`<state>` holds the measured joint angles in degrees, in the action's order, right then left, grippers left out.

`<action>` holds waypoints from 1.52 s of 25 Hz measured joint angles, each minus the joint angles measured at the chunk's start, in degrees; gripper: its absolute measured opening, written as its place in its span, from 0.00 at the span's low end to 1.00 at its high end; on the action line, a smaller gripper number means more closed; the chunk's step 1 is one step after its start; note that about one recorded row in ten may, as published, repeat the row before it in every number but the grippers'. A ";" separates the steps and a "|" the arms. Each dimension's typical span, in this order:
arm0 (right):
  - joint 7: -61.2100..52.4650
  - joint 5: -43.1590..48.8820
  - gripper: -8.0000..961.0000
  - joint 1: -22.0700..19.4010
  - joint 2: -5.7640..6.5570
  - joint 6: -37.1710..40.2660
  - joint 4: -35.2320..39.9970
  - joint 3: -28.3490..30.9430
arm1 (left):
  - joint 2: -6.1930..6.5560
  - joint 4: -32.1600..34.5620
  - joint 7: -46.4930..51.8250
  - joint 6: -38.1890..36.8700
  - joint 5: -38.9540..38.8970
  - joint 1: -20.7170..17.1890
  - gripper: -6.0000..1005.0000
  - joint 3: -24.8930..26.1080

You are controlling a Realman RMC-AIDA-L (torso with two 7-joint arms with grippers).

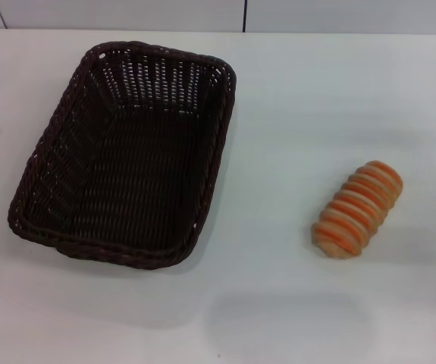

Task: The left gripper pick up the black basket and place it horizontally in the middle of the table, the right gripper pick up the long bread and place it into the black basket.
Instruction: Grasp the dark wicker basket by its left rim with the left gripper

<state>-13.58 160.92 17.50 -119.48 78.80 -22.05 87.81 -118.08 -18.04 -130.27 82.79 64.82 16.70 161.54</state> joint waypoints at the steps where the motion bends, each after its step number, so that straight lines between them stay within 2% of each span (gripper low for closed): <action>1: -0.53 0.00 0.65 -0.04 0.00 0.36 0.13 -0.02 | 0.01 0.01 -0.02 -0.12 -0.01 0.04 0.81 0.00; 14: -1.63 0.03 0.65 -0.28 0.03 1.71 0.43 0.00 | 0.10 -0.01 0.61 -0.97 0.31 0.66 0.81 -0.06; 17: -1.63 0.04 0.65 -0.28 0.04 1.71 0.43 -0.02 | 0.14 -1.82 5.34 -1.50 0.32 0.40 0.81 -2.00; 18: -1.63 0.04 0.65 -0.36 0.04 1.80 0.39 -0.12 | 0.20 -4.65 10.68 -3.06 0.33 0.21 0.81 -4.56; 19: -1.63 0.04 0.65 -0.36 0.04 1.80 0.39 -0.12 | 0.20 -4.65 10.68 -3.06 0.33 0.21 0.81 -4.56; 22: -1.64 0.04 0.65 -0.76 0.02 2.71 0.33 -0.50 | 0.38 -12.70 22.46 -7.68 1.80 -0.60 0.81 -10.47; 23: -1.67 0.04 0.65 -0.98 0.01 3.46 0.34 -0.75 | 0.58 -22.53 34.75 -12.51 6.68 -1.62 0.81 -15.47; 24: -1.67 0.04 0.65 -0.98 0.01 3.46 0.34 -0.75 | 0.58 -22.53 34.75 -12.51 6.68 -1.62 0.81 -15.47; 27: -1.73 0.03 0.65 -1.59 0.00 4.11 0.12 -0.99 | 0.71 -34.63 48.80 -16.58 16.39 -2.15 0.81 -19.26; 28: -1.80 0.03 0.65 -1.97 -0.01 4.44 -0.06 -1.28 | 0.83 -42.46 59.80 -17.05 25.88 -1.89 0.81 -19.97; 29: -1.80 0.03 0.65 -1.97 -0.01 4.44 -0.06 -1.28 | 0.83 -42.46 59.80 -17.05 25.88 -1.89 0.81 -19.97; 32: -1.89 0.02 0.65 -2.25 0.02 4.60 -0.12 -1.50 | 0.91 -52.30 73.87 -15.36 38.45 -1.24 0.81 -21.16; 33: -1.89 0.01 0.65 -2.30 0.07 4.61 -0.12 -1.50 | 0.90 -58.38 80.52 -13.79 45.26 -0.91 0.81 -22.46; 34: -1.89 0.01 0.65 -2.34 0.09 4.61 -0.12 -1.49 | 0.90 -58.38 80.52 -13.79 45.26 -0.91 0.81 -22.46; 38: -1.90 0.00 0.65 -2.39 0.14 4.61 -0.15 -1.50 | 0.53 -70.32 93.88 -9.36 60.45 0.74 0.81 -26.82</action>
<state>-15.47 160.92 15.11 -119.34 83.42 -22.20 86.31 -117.54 -88.36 -36.40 73.42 125.27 17.44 134.72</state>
